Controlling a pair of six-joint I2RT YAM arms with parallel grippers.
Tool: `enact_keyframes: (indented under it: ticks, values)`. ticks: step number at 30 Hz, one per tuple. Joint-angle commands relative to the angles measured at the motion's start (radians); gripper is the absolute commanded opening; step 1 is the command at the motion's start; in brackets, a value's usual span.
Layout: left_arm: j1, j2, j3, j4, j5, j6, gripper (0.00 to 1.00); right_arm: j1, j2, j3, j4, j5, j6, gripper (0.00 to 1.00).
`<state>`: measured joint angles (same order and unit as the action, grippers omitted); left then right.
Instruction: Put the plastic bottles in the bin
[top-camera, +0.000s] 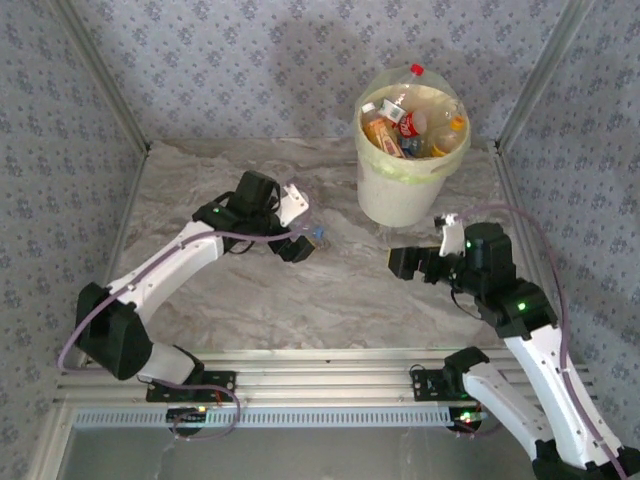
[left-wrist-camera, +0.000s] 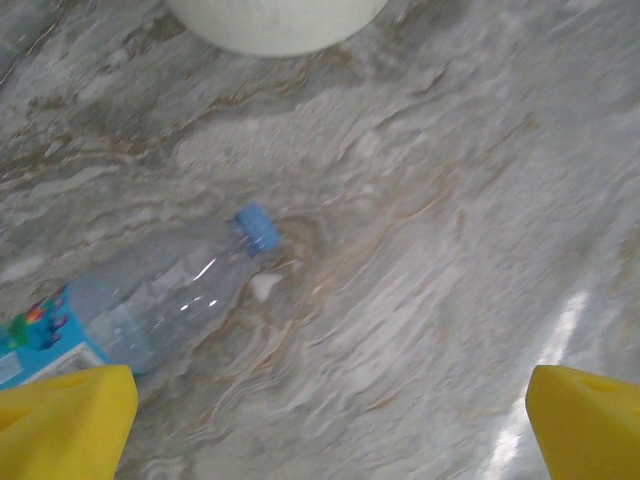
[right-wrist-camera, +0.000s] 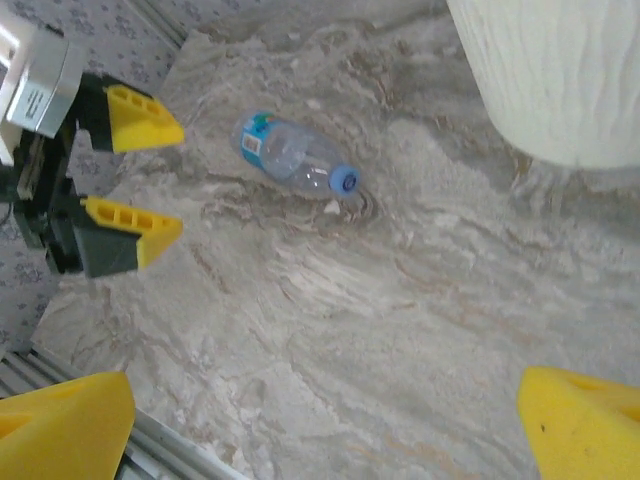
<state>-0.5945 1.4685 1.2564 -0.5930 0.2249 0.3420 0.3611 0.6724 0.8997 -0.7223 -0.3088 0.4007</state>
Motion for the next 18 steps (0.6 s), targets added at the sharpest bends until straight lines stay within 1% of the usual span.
enact_keyframes:
  ticks: [1, 4, 13, 18]
  values:
    - [0.005, 0.062, 0.079, -0.128, -0.165, 0.126, 1.00, -0.007, -0.032, -0.049, 0.020, -0.035, 0.025, 1.00]
    - [0.005, 0.144, 0.120, -0.157, -0.258, 0.190, 1.00, -0.012, -0.036, -0.069, 0.016, -0.033, 0.015, 1.00]
    - [0.005, 0.353, 0.250, -0.202, -0.338, 0.298, 1.00, -0.026, -0.044, -0.103, 0.000, -0.039, -0.009, 1.00]
    - [0.007, 0.429, 0.289, -0.165, -0.379, 0.327, 1.00, -0.029, -0.057, -0.122, -0.015, -0.032, -0.011, 1.00]
